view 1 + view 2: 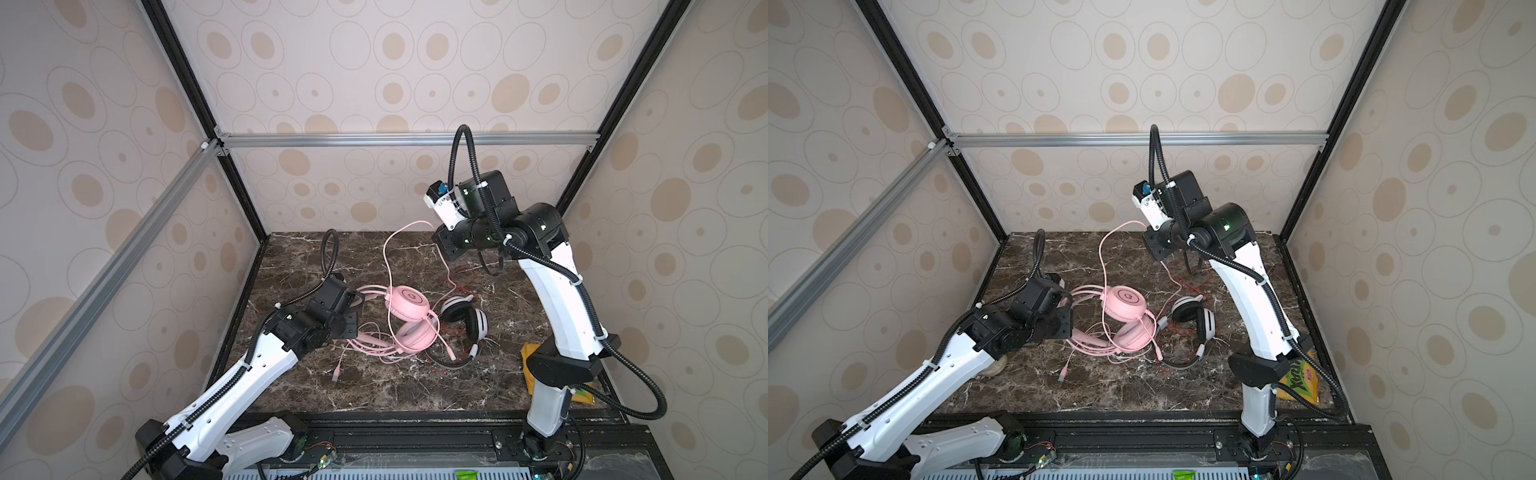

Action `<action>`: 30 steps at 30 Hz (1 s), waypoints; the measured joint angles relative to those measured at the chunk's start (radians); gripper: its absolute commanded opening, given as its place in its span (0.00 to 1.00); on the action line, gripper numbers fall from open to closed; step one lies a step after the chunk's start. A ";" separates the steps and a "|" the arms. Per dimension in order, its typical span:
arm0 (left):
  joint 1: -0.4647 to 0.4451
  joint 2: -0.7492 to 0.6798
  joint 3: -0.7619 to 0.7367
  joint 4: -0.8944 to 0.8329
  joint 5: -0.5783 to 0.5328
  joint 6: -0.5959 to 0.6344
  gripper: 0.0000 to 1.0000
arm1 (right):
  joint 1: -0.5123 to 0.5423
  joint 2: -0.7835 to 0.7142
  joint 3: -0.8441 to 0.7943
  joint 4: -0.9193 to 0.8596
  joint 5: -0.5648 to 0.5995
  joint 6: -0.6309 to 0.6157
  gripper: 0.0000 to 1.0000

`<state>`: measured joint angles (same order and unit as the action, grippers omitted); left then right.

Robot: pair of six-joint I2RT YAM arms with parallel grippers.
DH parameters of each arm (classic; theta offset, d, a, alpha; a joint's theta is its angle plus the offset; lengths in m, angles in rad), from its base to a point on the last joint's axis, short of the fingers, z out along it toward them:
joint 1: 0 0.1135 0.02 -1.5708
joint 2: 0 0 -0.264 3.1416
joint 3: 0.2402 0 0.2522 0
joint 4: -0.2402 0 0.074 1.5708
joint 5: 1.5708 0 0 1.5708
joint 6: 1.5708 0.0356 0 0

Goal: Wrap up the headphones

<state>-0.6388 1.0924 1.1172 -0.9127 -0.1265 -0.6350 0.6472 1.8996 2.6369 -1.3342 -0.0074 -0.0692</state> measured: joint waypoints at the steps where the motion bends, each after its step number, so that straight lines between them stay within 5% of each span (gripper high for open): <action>1: -0.002 0.000 -0.003 0.000 0.013 0.000 0.00 | -0.011 0.008 0.000 0.010 -0.025 0.011 0.00; 21: -0.140 -0.010 -0.052 0.053 0.134 -0.007 0.00 | -0.133 0.114 -0.081 0.234 -0.378 0.221 0.00; 30: -0.187 -0.039 -0.052 0.066 0.154 -0.015 0.00 | -0.217 0.176 -0.110 0.257 -0.418 0.290 0.00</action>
<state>-0.8257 1.0534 1.0653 -0.8467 0.0280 -0.6498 0.4297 2.0754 2.5267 -1.0775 -0.4259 0.2203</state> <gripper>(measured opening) 0.084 0.057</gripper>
